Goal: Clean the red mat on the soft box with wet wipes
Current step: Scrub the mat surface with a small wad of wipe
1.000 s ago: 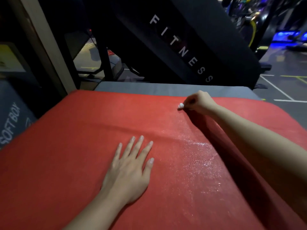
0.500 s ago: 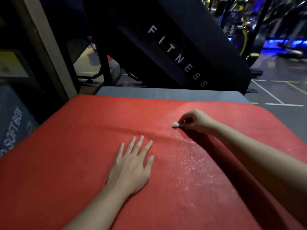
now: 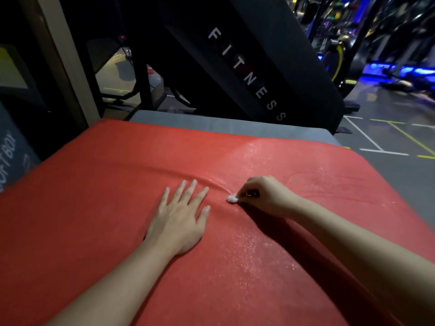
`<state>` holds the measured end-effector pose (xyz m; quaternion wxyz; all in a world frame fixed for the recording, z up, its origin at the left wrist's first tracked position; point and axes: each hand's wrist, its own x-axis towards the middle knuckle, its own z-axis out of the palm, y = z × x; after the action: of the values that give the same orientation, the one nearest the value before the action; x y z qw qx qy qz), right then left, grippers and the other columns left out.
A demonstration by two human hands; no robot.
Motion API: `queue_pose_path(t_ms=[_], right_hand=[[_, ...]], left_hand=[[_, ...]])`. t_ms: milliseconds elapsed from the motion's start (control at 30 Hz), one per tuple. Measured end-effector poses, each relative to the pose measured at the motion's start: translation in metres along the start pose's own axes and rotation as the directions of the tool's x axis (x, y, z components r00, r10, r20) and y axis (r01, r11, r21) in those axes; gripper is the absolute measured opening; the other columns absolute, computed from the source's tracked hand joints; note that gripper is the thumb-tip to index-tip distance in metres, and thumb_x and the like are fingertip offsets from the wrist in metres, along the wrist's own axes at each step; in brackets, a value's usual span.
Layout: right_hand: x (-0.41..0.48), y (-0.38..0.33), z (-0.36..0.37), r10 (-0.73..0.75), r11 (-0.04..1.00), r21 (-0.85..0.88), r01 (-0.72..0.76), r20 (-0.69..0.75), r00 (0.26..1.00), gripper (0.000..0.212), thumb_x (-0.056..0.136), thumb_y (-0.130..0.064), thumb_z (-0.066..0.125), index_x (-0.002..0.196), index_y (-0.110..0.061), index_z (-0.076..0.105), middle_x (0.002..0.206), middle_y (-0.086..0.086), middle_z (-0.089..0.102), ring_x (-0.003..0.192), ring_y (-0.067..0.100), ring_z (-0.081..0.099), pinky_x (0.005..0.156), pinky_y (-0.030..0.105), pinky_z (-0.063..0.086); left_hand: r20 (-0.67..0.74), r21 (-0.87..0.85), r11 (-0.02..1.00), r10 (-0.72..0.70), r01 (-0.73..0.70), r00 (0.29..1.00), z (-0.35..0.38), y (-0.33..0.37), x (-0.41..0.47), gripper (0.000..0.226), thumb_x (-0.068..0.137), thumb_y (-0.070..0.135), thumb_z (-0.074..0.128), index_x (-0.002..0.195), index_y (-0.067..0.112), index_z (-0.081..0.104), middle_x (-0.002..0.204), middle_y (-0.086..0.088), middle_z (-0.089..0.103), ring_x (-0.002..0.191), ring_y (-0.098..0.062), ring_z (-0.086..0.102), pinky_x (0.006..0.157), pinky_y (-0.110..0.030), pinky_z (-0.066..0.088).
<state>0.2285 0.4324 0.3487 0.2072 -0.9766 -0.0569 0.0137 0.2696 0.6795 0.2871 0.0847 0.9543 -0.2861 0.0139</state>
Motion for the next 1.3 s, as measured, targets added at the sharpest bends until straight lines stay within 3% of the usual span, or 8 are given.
queue_pose_path(t_ms=[133,267,533,667,833,933,1167,1300], right_hand=[[0.022,0.011,0.006,0.013,0.997,-0.068,-0.026,-0.178,0.984,0.009,0.085,-0.015,0.071,0.093,-0.017,0.076,0.09,0.004,0.067,0.08,0.02,0.062,0.071,0.026,0.043],[0.035,0.018,0.011,0.165,0.985,-0.001,-0.175,-0.324,0.932,0.009,0.084,-0.016,0.072,0.091,-0.012,0.077,0.093,0.009,0.069,0.086,0.027,0.063,0.07,0.026,0.037],[-0.068,-0.026,0.03,0.015,0.997,-0.077,-0.029,-0.177,0.984,0.006,0.086,-0.03,0.071,0.089,-0.026,0.075,0.09,-0.008,0.067,0.081,0.015,0.065,0.079,0.041,0.052],[-0.104,-0.052,0.025,0.02,0.998,-0.064,-0.023,-0.052,0.998,0.012,0.086,-0.037,0.071,0.091,-0.028,0.076,0.088,-0.008,0.069,0.081,0.013,0.066,0.078,0.037,0.051],[-0.089,-0.05,0.026,0.19,0.979,-0.03,-0.203,-0.245,0.951,0.008,0.085,-0.028,0.07,0.089,-0.024,0.075,0.089,0.001,0.069,0.088,0.025,0.064,0.084,0.041,0.049],[-0.105,-0.061,0.032,0.183,0.982,0.007,-0.187,-0.249,0.951,0.012,0.086,-0.026,0.071,0.091,-0.017,0.077,0.092,0.005,0.069,0.088,0.026,0.064,0.079,0.036,0.048],[-0.177,-0.099,0.035,-0.033,0.999,0.013,0.033,-0.006,0.999,0.011,0.085,-0.024,0.074,0.094,-0.021,0.078,0.09,-0.003,0.069,0.08,0.012,0.064,0.074,0.023,0.048],[-0.16,-0.094,0.046,0.0,0.999,-0.054,-0.009,-0.166,0.986,0.013,0.082,-0.015,0.071,0.092,-0.02,0.078,0.088,0.005,0.069,0.082,0.025,0.064,0.073,0.034,0.048]], left_hand=[[-0.003,-0.014,1.0,0.003,-0.003,1.0,0.0,-0.001,0.001,0.076,0.09,0.062,-0.004,0.162,0.041,0.01,0.171,0.01,0.001,0.157,-0.011,-0.007,0.127,-0.046,-0.004],[0.016,-0.024,1.0,0.006,-0.005,1.0,-0.003,-0.001,0.0,0.076,0.091,0.062,-0.002,0.162,0.041,0.01,0.171,0.01,0.001,0.157,-0.012,-0.007,0.127,-0.046,-0.005],[0.019,-0.037,0.999,0.025,-0.024,0.999,-0.005,-0.001,0.0,0.058,0.106,0.054,0.019,0.162,0.038,0.015,0.172,0.006,0.005,0.158,-0.015,-0.003,0.127,-0.048,-0.003],[-0.011,-0.007,1.0,0.026,-0.026,1.0,-0.007,0.001,-0.003,0.057,0.106,0.051,0.025,0.16,0.034,0.024,0.17,-0.001,0.018,0.158,-0.019,0.008,0.125,-0.057,-0.004],[-0.012,0.191,0.975,0.121,-0.117,0.993,-0.02,0.016,-0.021,0.054,0.107,0.047,0.026,0.157,0.028,0.035,0.163,-0.008,0.036,0.152,-0.021,0.028,0.12,-0.063,-0.012],[0.018,0.189,0.976,0.103,-0.104,0.995,-0.026,0.02,-0.041,0.055,0.107,0.048,0.025,0.158,0.027,0.034,0.165,-0.006,0.031,0.153,-0.021,0.026,0.122,-0.063,-0.009],[0.11,0.075,0.994,0.066,-0.074,0.992,-0.042,0.02,-0.089,0.059,0.107,0.051,0.029,0.161,0.027,0.024,0.17,-0.007,0.015,0.157,-0.022,0.012,0.125,-0.058,0.001],[0.142,0.022,0.998,0.052,-0.056,0.988,-0.034,0.02,-0.11,0.06,0.108,0.051,0.025,0.163,0.028,0.018,0.171,-0.005,0.01,0.158,-0.021,0.006,0.126,-0.056,0.005]])
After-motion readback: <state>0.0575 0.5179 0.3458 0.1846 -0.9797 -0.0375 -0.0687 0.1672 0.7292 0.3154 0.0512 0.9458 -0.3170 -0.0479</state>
